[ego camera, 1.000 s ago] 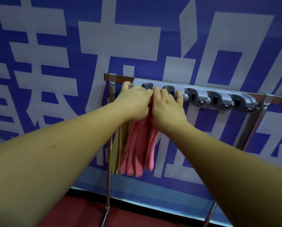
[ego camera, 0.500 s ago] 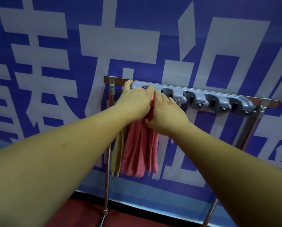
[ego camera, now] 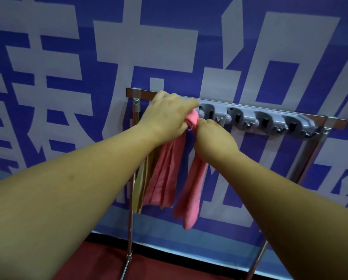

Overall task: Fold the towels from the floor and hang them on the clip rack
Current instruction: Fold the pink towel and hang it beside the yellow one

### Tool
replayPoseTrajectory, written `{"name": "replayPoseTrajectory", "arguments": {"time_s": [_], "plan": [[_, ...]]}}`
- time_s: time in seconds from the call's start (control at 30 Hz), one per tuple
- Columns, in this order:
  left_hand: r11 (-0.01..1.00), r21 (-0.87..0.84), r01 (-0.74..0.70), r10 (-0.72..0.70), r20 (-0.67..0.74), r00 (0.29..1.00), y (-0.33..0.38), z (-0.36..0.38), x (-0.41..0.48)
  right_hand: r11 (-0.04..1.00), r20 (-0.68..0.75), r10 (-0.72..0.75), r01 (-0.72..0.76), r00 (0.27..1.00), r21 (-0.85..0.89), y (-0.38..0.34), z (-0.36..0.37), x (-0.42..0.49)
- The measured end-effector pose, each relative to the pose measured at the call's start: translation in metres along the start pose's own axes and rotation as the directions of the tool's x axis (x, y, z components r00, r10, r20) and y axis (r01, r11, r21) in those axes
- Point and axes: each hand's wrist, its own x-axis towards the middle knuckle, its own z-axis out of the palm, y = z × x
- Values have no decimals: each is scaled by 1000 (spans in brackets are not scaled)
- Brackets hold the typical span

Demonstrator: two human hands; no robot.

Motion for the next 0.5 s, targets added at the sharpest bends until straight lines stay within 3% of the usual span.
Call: {"name": "replayPoseTrajectory", "arguments": {"time_s": [0.23,0.37,0.5], "plan": [[991,122,47,-76,246,966,6,0,-2,967,88,-21,-2,996,254,3,-2,-8],[993,66,94,-111,368,923,12,-18,-8,970,160,14,-52,987,237,6,-19,-26],[977,-33,210,-190,314,930,23,-43,-24,981,145,69,-94,987,173,20,-49,-48]]}}
